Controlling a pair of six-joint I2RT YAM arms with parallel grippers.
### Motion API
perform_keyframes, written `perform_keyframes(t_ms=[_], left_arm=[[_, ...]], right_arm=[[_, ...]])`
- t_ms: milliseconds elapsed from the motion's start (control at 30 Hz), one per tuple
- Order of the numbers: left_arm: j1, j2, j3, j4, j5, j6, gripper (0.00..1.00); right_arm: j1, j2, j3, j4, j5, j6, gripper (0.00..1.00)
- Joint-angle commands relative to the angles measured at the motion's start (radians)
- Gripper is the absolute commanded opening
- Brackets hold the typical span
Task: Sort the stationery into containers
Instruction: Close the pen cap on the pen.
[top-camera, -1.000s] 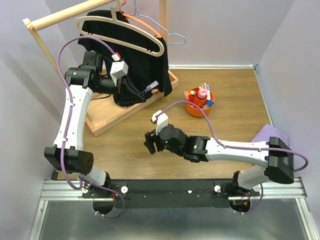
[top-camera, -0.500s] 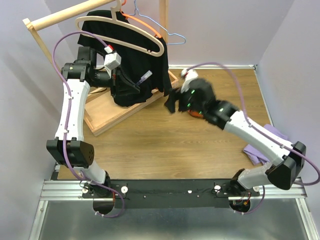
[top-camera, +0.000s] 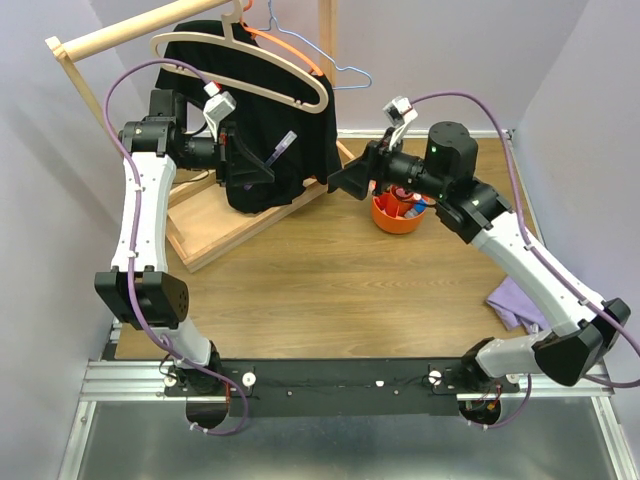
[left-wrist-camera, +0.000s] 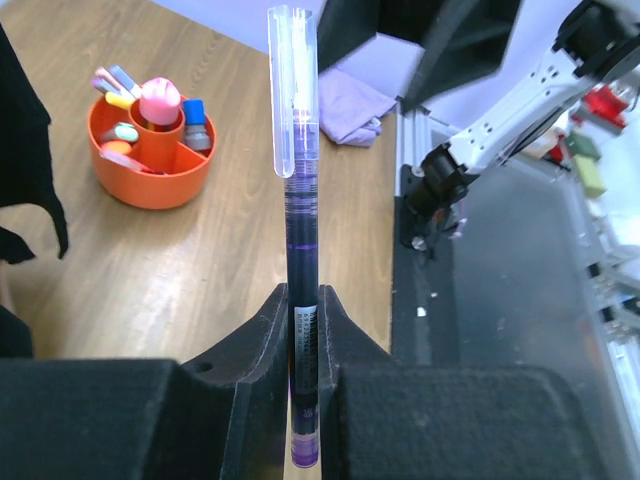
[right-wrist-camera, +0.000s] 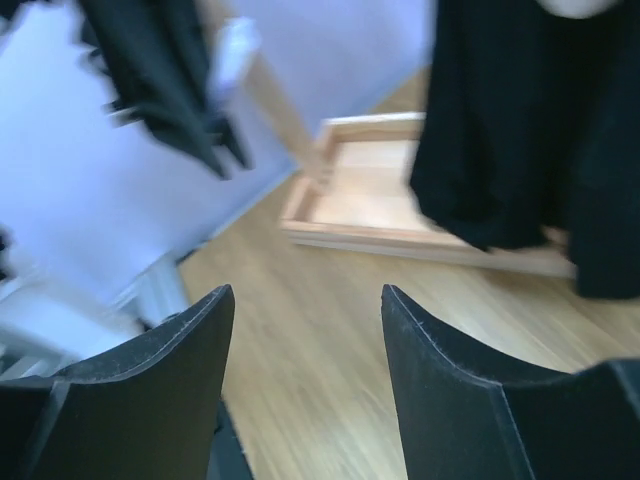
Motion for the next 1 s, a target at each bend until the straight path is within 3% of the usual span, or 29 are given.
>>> perform_keyframes(t_ms=[0,133,333,800,967], left_arm=[[-0.006,-0.010,0.021,0.024,0.194,-0.152,0.00],[-0.014,-0.030,-0.010,0.051,0.194,-0.192,0.00],[-0.060,-0.058,-0.048,0.095,0.194,-0.229,0.00],[-0.123,-0.044,-0.059,0.127,0.192,-0.258,0.00],[-0.147,-0.033,-0.052,0.147,0.192,-0.281,0.00]], right_arm=[[0.003,0.032,-0.066,0.297,-0.256,0.123,0.68],[0.003,0.081,-0.090,0.516,-0.296,0.187,0.68],[0.006,0.161,-0.057,0.673,-0.290,0.267,0.68],[0.033,0.267,0.034,0.728,-0.240,0.320,0.68],[0.047,0.298,0.058,0.722,-0.221,0.329,0.62]])
